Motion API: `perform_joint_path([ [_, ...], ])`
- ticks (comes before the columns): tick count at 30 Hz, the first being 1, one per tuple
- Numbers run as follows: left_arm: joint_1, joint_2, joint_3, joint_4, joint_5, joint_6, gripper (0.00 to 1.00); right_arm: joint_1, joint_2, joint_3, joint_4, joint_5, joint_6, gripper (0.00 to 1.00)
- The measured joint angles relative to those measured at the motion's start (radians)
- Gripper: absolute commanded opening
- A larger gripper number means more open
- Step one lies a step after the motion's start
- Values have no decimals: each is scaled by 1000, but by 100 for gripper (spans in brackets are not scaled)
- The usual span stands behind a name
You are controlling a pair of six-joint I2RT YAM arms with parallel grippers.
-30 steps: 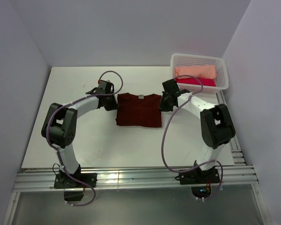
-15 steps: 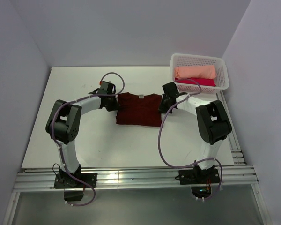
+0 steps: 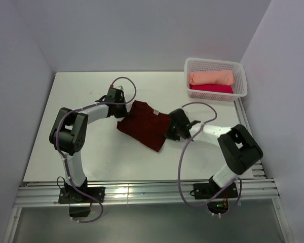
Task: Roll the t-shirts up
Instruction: Roll the tshirt
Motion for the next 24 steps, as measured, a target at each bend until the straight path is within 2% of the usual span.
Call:
perform_joint_path([
  [3, 6, 0, -22, 39, 37, 27, 0, 131, -95, -142, 86, -4, 145, 0],
  [6, 7, -1, -39, 62, 95, 43, 2, 261, -203, -281, 142, -3, 302, 9],
  [7, 4, -2, -43, 65, 115, 48, 7, 283, -231, -303, 143, 8, 333, 12],
  [8, -3, -4, -47, 67, 132, 53, 13, 296, -257, -315, 128, 20, 360, 21],
  [9, -6, -5, -50, 68, 142, 59, 30, 306, -275, -318, 107, 34, 377, 25],
  [10, -9, -6, -51, 69, 149, 66, 36, 313, -294, -317, 77, 54, 383, 25],
  [13, -5, -20, -56, 72, 148, 75, 48, 333, -343, -314, -37, 90, 386, 34],
  [14, -2, -29, -56, 72, 147, 75, 49, 337, -363, -314, -73, 103, 383, 42],
  [16, 3, -48, -45, 54, 147, 77, 51, 341, -403, -312, -126, 121, 370, 48],
  [17, 5, -57, -32, 41, 146, 77, 52, 342, -422, -307, -150, 130, 360, 56],
  [20, 6, -70, 35, -7, 137, 83, 55, 344, -460, -279, -199, 151, 297, 57],
  [24, 12, -108, 111, -67, 111, 80, 57, 360, -497, -202, -226, 166, 129, 60],
])
